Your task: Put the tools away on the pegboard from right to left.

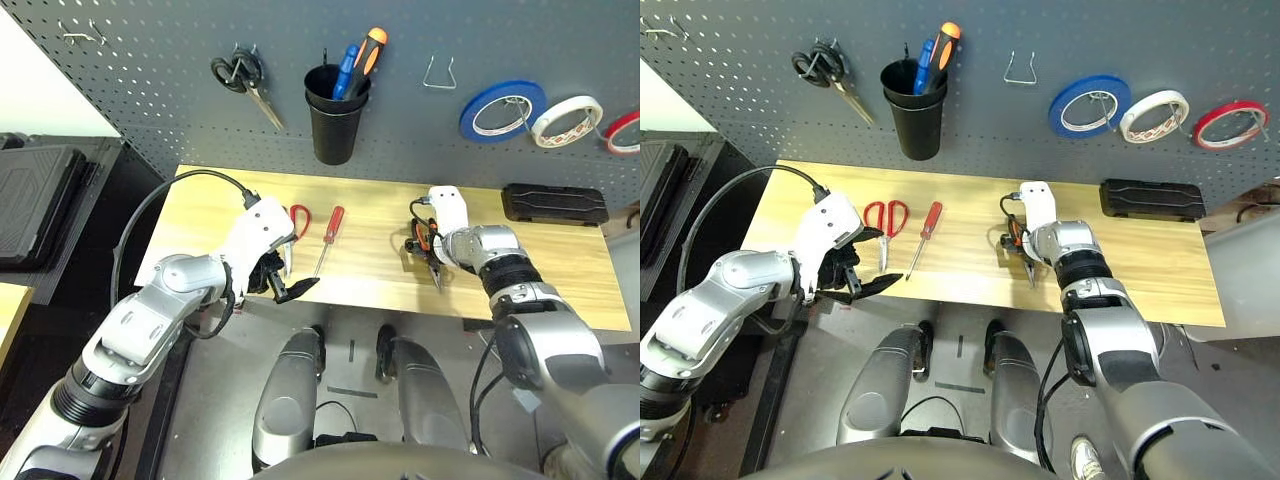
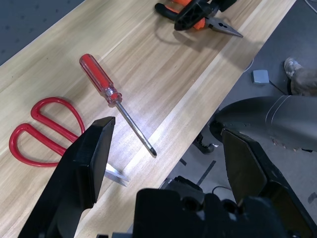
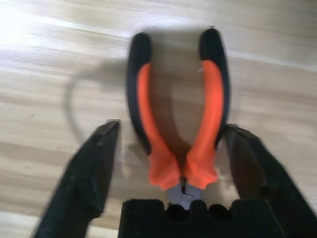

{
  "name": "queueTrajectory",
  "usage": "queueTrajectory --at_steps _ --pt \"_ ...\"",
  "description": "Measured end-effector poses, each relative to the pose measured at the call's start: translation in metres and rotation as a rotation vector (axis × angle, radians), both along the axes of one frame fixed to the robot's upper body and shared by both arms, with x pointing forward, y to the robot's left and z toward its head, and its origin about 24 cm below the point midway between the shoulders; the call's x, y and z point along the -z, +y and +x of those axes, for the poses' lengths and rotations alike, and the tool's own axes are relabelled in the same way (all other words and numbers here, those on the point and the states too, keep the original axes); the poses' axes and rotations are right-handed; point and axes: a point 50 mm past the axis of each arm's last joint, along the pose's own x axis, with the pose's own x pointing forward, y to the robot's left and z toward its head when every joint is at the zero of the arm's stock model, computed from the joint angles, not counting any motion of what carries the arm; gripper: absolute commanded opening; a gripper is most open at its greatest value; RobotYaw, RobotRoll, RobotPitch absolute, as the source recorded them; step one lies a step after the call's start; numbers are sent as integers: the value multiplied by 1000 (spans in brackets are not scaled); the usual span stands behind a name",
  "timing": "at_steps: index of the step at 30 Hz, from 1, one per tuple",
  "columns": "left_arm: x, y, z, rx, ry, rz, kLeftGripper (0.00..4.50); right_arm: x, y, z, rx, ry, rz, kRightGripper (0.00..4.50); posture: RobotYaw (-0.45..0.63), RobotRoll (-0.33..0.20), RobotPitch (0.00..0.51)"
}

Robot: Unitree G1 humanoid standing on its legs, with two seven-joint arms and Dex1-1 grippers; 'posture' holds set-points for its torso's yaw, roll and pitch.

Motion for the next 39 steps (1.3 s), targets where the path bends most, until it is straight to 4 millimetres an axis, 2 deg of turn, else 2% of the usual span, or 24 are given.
queueTrajectory --at_steps 1,11,15,18,21,27,30,35,39 --pt "0 0 0 -1 0 0 4500 0 0 0 2 -1 2 2879 347 0 297" --pt "-2 2 2 -20 -30 2 4500 -1 -8 -6 -84 -103 8 2872 339 0 280" --pt "-9 2 5 -26 -85 -53 4500 -13 -17 -12 -151 -228 10 2872 335 0 271" --pt "-20 -3 6 -16 -167 -175 4500 -34 -23 -17 -233 -413 -17 2872 333 0 267" --pt "-31 -5 7 -9 -228 -279 4500 -51 -20 -25 -311 -564 -31 2872 331 0 260" --pt "-54 -10 7 9 -311 -450 4500 -57 -18 -43 -402 -713 -70 2872 324 0 249" --pt "-74 -11 6 30 -389 -514 4500 -68 -23 -51 -452 -850 -157 2872 318 0 246" --pt "-87 -12 6 36 -431 -580 4500 -80 -24 -58 -463 -997 -226 2872 308 0 242" --pt "-104 -12 3 57 -485 -642 4500 -98 -24 -61 -443 -1128 -267 2872 298 0 240"
